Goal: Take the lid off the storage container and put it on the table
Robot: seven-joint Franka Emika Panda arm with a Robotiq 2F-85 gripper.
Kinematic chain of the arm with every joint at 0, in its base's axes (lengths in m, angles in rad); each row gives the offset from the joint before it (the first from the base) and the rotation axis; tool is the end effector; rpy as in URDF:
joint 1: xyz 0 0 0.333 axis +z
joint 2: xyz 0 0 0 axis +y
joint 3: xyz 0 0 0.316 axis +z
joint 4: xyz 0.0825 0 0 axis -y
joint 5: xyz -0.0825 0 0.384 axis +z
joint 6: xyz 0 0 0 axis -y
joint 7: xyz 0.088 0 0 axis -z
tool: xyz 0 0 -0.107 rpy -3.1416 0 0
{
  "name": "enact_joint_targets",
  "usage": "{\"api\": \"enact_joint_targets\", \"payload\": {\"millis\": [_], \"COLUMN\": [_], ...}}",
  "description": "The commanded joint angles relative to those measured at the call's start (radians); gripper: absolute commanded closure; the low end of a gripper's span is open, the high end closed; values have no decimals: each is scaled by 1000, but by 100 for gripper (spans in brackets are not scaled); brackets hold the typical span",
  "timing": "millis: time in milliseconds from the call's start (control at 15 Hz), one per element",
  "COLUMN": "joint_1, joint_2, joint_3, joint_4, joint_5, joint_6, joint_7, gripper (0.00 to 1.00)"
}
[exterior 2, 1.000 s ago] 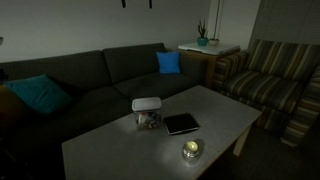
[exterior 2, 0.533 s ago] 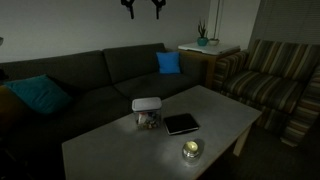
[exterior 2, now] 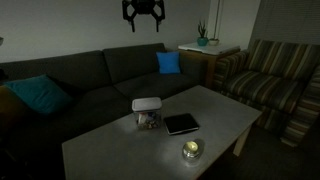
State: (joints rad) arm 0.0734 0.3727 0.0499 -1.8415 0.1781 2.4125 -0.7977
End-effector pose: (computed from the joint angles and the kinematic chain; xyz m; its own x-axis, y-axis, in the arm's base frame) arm 0.6512 0.0792 0.3457 0.6776 0.6938 0.2438 0.7115 -0.7023 0.0213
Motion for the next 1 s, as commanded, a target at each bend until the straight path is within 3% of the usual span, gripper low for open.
{"api": "enact_joint_targets", "payload": {"millis": [0, 133, 200, 400, 600, 933], "joint_1": [-53, -76, -68, -81, -70, -88], "joint_2": [152, 230, 154, 229, 223, 370], "joint_3": [42, 68, 64, 79, 74, 116], "joint_4": [125, 192, 107, 169, 164, 292], "joint_5": [-38, -30, -46, -47, -68, -79], "joint_6": [2, -23, 1, 1, 4, 9], "joint_7": [-13, -29, 9, 5, 32, -25], "gripper": [0, 0, 0, 0, 0, 0]}}
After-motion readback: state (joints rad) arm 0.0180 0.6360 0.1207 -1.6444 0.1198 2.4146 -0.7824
